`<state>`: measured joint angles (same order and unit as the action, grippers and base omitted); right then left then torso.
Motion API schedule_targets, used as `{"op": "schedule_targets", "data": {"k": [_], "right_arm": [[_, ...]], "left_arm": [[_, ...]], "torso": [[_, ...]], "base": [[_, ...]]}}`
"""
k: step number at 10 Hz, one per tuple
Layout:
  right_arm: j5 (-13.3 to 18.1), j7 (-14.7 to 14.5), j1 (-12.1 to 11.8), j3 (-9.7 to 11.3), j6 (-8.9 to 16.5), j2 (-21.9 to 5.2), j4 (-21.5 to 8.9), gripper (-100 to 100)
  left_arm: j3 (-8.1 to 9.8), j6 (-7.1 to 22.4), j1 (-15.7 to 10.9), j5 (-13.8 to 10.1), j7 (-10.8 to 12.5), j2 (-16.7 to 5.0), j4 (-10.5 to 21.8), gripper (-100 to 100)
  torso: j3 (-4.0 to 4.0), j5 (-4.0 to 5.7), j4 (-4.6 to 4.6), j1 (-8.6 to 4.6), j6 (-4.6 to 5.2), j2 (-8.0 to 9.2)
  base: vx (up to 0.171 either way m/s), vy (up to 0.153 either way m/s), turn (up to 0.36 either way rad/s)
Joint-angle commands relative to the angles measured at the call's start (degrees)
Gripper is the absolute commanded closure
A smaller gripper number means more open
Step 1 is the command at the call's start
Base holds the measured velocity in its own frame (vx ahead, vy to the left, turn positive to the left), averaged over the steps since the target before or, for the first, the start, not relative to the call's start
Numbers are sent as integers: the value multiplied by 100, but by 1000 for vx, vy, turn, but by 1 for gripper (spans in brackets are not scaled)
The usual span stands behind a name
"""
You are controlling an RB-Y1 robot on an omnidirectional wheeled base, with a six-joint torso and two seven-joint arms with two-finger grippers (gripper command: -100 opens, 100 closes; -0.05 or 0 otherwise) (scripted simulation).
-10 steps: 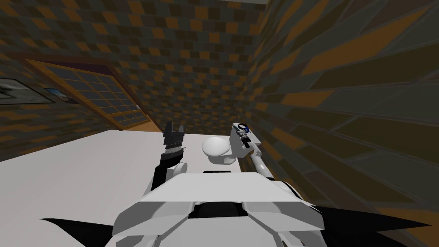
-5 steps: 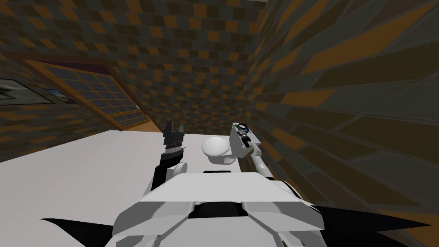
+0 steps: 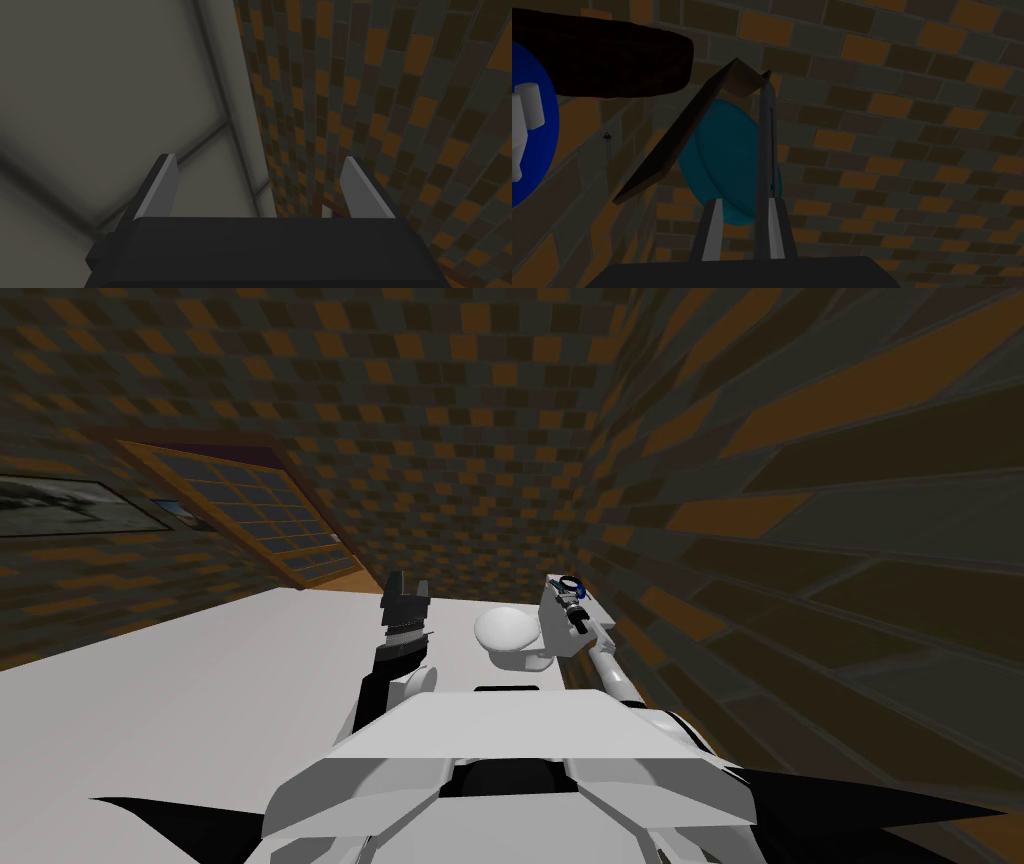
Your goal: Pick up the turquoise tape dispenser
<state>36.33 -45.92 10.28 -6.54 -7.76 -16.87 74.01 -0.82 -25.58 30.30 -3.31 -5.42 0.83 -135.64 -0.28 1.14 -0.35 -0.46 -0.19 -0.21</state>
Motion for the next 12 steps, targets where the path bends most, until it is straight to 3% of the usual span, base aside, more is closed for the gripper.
{"op": "schedule_targets", "data": {"k": [1, 2, 3, 4, 5, 6, 8, 9, 11, 12], "right_arm": [[-286, -47, -22, -12, -286, -286, -286, 100], [-451, -47, -22, -12, -374, -400, -422, 100], [-607, -131, -25, -70, -637, -545, -719, 100], [-783, -131, -25, -70, -718, -720, -944, 100], [-851, -131, -25, -70, -718, -720, -1003, 100], [-1082, -215, -29, -129, -1023, -1005, -1302, 100], [-1228, -215, -29, -129, -1061, -1039, -1480, 100], [-1491, -299, -32, -188, -1292, -1343, -1634, 100], [-1604, -299, -32, -188, -1404, -1358, -1957, 100], [-1869, -383, -36, -246, -1677, -1663, -2169, 100]], "left_arm": [[0, 0, 0, 0, 0, 0, 0, 0], [-1, 0, -1, 0, 0, 0, 0, 0], [0, 0, 0, 0, 0, 0, 0, 0], [-1, 0, -1, 0, 0, 0, 0, 0], [0, 0, 0, 0, 0, 0, 0, 0], [0, 0, 0, 0, 0, 0, 0, 0], [0, 0, 0, 0, 0, 0, 0, 0], [1, 0, 1, 0, 0, 0, 0, 0], [0, 0, 0, 0, 0, 0, 0, 0], [1, 0, 1, 0, 0, -1, 0, 0]], "torso": [[0, 0, 0, 0, 0, 0], [-4, 3, -5, 15, -14, -1], [-9, 3, -8, 11, -5, -11], [-10, 3, -7, 18, -14, -12], [-9, 4, -6, 6, -4, -12], [-8, 9, -7, -21, 7, -10], [-11, 16, -12, -36, 12, -10], [-15, 22, -17, -51, 20, -13], [-14, 21, -17, -39, 20, -11], [-16, 25, -18, -55, 22, -14]], "base": [[-41, 113, 236], [-21, 107, 106], [-24, 129, 198], [-23, 99, 101], [-8, 34, -15], [-25, 75, 176], [-12, 45, 58], [-20, 87, 212], [-10, 58, 42], [-26, 75, 195]]}}
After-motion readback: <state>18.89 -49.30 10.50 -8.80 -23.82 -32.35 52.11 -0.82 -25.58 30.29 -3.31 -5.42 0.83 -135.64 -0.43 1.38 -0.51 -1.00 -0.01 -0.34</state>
